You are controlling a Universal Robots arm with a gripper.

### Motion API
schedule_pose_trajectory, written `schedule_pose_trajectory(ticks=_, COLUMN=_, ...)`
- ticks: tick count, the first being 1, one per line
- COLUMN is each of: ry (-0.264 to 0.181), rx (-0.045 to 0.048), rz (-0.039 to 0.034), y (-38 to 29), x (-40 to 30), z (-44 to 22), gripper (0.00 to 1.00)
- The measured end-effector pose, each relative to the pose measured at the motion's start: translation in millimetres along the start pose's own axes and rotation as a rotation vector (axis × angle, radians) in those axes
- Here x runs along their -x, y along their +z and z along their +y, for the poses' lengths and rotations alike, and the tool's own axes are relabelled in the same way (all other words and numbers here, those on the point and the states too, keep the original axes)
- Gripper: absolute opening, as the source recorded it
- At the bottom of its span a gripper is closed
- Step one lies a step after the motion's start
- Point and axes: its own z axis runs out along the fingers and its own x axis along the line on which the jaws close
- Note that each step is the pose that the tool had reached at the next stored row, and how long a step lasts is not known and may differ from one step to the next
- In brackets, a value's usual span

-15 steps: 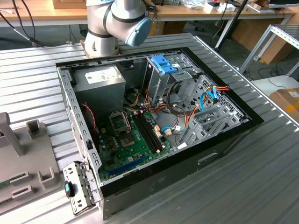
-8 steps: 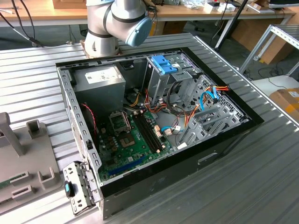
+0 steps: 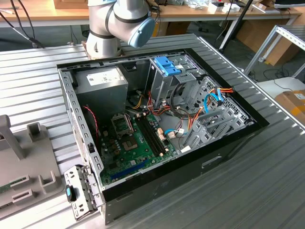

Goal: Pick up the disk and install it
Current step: 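Pick up the disk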

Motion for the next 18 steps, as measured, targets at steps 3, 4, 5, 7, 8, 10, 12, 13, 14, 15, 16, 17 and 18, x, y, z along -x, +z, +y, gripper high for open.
schedule_pose_trajectory(ticks=3, ry=0.0, rx=-0.0003, rz=0.0, y=-3.4, x=0.1, z=0.0, gripper=0.36)
schedule_pose_trajectory(ticks=4, ry=0.0, rx=-0.0006, rz=0.0001, y=-5.6, x=0.2, z=0.1, gripper=0.36)
schedule_pose_trajectory(ticks=5, ry=0.0, rx=-0.0022, rz=0.0001, y=-11.9, x=0.4, z=0.1, gripper=0.36)
schedule_pose_trajectory(ticks=7, ry=0.0, rx=-0.0033, rz=0.0002, y=-16.0, x=0.5, z=0.1, gripper=0.36)
schedule_pose_trajectory(ticks=8, ry=0.0, rx=-0.0035, rz=0.0001, y=-16.7, x=0.6, z=0.1, gripper=0.36)
schedule_pose_trajectory(ticks=10, ry=0.0, rx=-0.0041, rz=0.0001, y=-18.6, x=0.6, z=0.2, gripper=0.36)
schedule_pose_trajectory(ticks=12, ry=0.0, rx=-0.0042, rz=0.0002, y=-19.7, x=0.6, z=0.2, gripper=0.36)
schedule_pose_trajectory(ticks=13, ry=0.0, rx=-0.0043, rz=0.0002, y=-20.2, x=0.7, z=0.2, gripper=0.36)
schedule_pose_trajectory(ticks=14, ry=0.0, rx=-0.0044, rz=0.0002, y=-20.5, x=0.7, z=0.2, gripper=0.36)
schedule_pose_trajectory(ticks=15, ry=0.0, rx=-0.0045, rz=0.0001, y=-21.0, x=0.7, z=0.2, gripper=0.36)
schedule_pose_trajectory(ticks=16, ry=0.0, rx=-0.0042, rz=0.0001, y=-22.7, x=0.8, z=0.2, gripper=0.36)
schedule_pose_trajectory(ticks=17, ry=0.0, rx=-0.0044, rz=-0.0001, y=-27.7, x=1.0, z=0.3, gripper=0.36)
schedule_pose_trajectory(ticks=18, ry=0.0, rx=-0.0044, rz=0.0, y=-33.3, x=1.1, z=0.3, gripper=0.36)
